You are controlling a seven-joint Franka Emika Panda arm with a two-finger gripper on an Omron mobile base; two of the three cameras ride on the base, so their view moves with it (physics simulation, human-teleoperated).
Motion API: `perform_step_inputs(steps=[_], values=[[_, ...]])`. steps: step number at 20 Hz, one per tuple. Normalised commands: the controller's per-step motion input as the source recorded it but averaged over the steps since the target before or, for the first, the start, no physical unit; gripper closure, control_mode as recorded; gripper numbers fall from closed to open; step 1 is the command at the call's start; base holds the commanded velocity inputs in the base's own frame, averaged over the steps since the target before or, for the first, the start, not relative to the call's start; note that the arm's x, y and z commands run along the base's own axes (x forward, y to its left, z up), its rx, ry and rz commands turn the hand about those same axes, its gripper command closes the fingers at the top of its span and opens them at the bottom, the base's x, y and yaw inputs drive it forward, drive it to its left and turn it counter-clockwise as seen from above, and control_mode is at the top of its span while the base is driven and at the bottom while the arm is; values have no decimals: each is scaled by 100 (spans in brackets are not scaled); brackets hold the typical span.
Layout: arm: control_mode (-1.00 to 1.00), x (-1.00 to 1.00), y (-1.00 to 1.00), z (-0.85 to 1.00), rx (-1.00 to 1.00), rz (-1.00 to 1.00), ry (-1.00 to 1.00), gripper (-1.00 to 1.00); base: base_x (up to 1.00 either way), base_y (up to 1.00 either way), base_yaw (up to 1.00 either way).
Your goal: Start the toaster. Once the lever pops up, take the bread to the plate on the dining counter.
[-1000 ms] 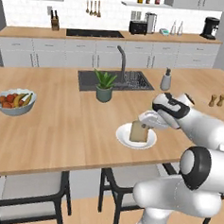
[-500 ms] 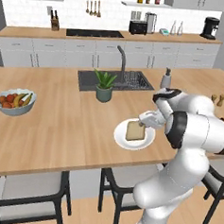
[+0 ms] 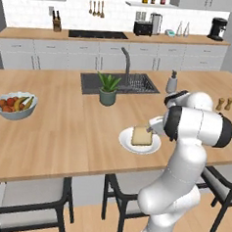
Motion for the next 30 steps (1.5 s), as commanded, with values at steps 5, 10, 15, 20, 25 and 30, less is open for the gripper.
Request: perform_step_inputs(steps=[5, 10, 15, 20, 25, 30], values=[[-100, 0, -3, 0, -3, -1, 0, -100, 0, 0, 0], [-100, -2, 0, 0, -16, -5, 0, -100, 0, 0, 0], [-100, 0, 0, 0, -24, -11, 0, -100, 0, 0, 0], [-100, -3, -9, 0, -27, -16, 3, -100, 0, 0, 0], [-100, -9, -11, 8, -26, -16, 3, -100, 0, 0, 0], [-100, -35, -8, 71, -15, -11, 0, -100, 0, 0, 0]])
